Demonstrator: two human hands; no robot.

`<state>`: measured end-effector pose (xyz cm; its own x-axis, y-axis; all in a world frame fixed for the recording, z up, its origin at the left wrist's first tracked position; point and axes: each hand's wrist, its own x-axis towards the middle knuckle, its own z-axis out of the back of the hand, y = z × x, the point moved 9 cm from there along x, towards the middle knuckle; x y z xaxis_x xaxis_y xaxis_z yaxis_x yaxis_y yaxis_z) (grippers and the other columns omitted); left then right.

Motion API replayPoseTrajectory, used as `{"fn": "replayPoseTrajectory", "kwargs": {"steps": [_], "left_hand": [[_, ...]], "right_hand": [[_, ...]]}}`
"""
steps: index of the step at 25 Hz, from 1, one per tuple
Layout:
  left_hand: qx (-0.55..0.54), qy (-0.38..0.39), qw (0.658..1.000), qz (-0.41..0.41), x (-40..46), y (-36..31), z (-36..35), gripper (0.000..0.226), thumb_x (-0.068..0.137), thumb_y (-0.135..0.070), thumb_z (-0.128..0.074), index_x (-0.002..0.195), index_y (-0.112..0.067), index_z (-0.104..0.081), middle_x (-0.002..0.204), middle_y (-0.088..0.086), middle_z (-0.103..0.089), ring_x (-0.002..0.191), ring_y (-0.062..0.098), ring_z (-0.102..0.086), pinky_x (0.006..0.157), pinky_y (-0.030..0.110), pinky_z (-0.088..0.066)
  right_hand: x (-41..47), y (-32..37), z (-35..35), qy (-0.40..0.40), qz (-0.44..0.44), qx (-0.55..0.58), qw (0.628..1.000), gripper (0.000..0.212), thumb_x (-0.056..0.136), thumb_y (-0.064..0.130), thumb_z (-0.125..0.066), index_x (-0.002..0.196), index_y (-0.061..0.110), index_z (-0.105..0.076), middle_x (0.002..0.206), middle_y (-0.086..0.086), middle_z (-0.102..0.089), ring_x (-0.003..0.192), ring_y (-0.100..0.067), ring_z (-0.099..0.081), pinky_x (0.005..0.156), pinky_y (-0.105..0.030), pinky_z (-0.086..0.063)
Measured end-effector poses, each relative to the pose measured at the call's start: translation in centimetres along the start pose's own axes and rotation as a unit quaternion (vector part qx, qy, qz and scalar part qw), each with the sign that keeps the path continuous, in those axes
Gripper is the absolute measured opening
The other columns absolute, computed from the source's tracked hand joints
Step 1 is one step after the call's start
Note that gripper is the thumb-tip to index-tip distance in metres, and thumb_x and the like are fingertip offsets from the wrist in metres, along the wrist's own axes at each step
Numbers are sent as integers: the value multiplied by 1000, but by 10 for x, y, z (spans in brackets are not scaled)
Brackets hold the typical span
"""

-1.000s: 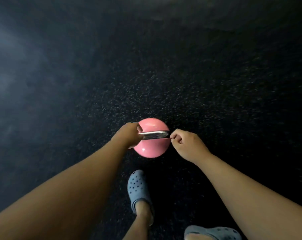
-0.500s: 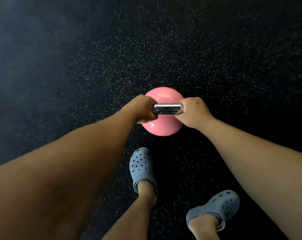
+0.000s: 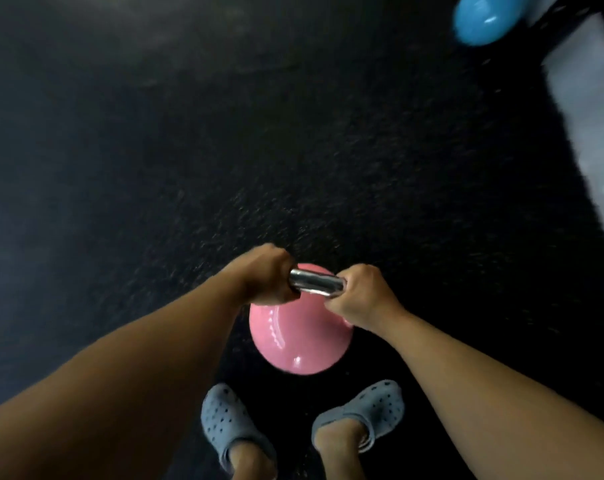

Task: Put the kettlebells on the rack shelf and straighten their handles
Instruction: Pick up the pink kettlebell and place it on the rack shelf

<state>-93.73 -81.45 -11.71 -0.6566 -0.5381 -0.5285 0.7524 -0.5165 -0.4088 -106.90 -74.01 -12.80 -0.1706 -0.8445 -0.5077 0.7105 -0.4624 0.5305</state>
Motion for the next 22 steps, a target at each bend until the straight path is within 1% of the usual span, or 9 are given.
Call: {"fn": "replayPoseTrajectory", "kwargs": {"steps": [4,6,8,12,13,15,18,20,22], "left_hand": [[43,-6,995,-91,72,-162,63,21,65,-38,-63,80,-24,-70,66,-4,-64,64,18,-63,52,26,-41],[72,-4,987,-147,106,-250,93,20,66,-38,-64,80,-25,-70,68,-4,-66,63,16,-64,52,27,-45],[109,-14,974,-199,133,-331,118,17,68,-38,-64,76,-23,-69,67,-3,-66,62,15,-63,52,29,-47],[164,-29,938,-304,173,-480,149,28,72,-37,-65,55,-23,-48,56,-5,-55,52,15,-54,42,23,-32],[162,-31,931,-326,182,-513,155,29,70,-36,-66,54,-22,-47,54,-5,-54,51,15,-54,41,22,-30],[159,-22,918,-362,202,-573,161,25,69,-33,-67,55,-19,-52,54,-2,-58,50,17,-57,41,25,-37],[175,-13,884,-434,230,-648,160,22,70,-35,-64,69,-14,-67,64,4,-69,59,20,-65,50,27,-44],[213,-5,859,-465,252,-689,156,25,71,-38,-60,75,-16,-69,72,5,-72,67,22,-68,54,25,-44],[243,-4,838,-489,274,-724,155,20,73,-37,-59,73,-19,-68,74,4,-72,71,24,-69,56,24,-41]], "right_hand": [[-35,-83,155,-116,-49,14,992,15,59,27,-67,61,12,-67,46,4,-50,53,-14,-60,49,-14,-33],[-60,-127,234,-181,-81,16,980,13,60,26,-65,60,13,-65,52,-3,-62,58,-21,-67,52,-18,-38],[-88,-165,299,-230,-104,20,967,11,60,25,-64,56,15,-60,58,-8,-67,62,-23,-68,53,-20,-39],[-142,-231,411,-300,-156,10,941,16,63,29,-66,70,15,-70,69,-8,-73,73,-25,-71,62,-27,-54],[-155,-247,435,-321,-174,1,931,20,63,30,-65,74,15,-71,72,-8,-74,75,-26,-72,64,-28,-57],[-176,-279,474,-361,-208,-6,909,25,63,33,-63,79,15,-72,74,-8,-74,76,-28,-72,66,-31,-59],[-197,-323,511,-429,-255,-28,866,22,65,32,-63,74,13,-70,71,-11,-73,73,-34,-71,60,-34,-56],[-204,-352,530,-468,-293,-25,833,21,67,33,-64,72,13,-70,69,-13,-72,71,-37,-70,59,-37,-56],[-202,-375,546,-484,-324,-22,812,22,69,32,-62,75,13,-71,71,-13,-73,72,-37,-71,60,-39,-58]]}}
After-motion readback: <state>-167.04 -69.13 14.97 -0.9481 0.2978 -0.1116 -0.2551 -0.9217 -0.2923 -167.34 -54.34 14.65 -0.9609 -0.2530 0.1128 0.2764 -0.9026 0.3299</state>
